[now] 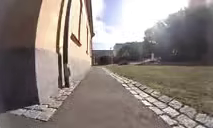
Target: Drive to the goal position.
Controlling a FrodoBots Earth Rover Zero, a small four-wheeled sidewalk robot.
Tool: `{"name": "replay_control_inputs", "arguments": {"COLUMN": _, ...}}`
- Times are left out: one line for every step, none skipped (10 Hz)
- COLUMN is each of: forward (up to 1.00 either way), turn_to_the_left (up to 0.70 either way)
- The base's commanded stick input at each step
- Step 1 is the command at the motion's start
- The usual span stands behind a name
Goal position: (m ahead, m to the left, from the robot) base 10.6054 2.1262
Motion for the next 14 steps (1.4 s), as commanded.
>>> {"name": "replay_control_inputs", "arguments": {"forward": 0.7, "turn_to_the_left": 0.0}}
{"name": "replay_control_inputs", "arguments": {"forward": 0.7, "turn_to_the_left": 0.0}}
{"name": "replay_control_inputs", "arguments": {"forward": 0.7, "turn_to_the_left": 0.0}}
{"name": "replay_control_inputs", "arguments": {"forward": 0.7, "turn_to_the_left": 0.0}}
{"name": "replay_control_inputs", "arguments": {"forward": 0.7, "turn_to_the_left": 0.0}}
{"name": "replay_control_inputs", "arguments": {"forward": 0.7, "turn_to_the_left": 0.0}}
{"name": "replay_control_inputs", "arguments": {"forward": 0.7, "turn_to_the_left": 0.0}}
{"name": "replay_control_inputs", "arguments": {"forward": 0.7, "turn_to_the_left": 0.0}}
{"name": "replay_control_inputs", "arguments": {"forward": 0.7, "turn_to_the_left": 0.0}}
{"name": "replay_control_inputs", "arguments": {"forward": 0.7, "turn_to_the_left": 0.0}}
{"name": "replay_control_inputs", "arguments": {"forward": 0.7, "turn_to_the_left": 0.0}}
{"name": "replay_control_inputs", "arguments": {"forward": 0.7, "turn_to_the_left": 0.0}}
{"name": "replay_control_inputs", "arguments": {"forward": 0.7, "turn_to_the_left": 0.0}}
{"name": "replay_control_inputs", "arguments": {"forward": 0.7, "turn_to_the_left": 0.0}}
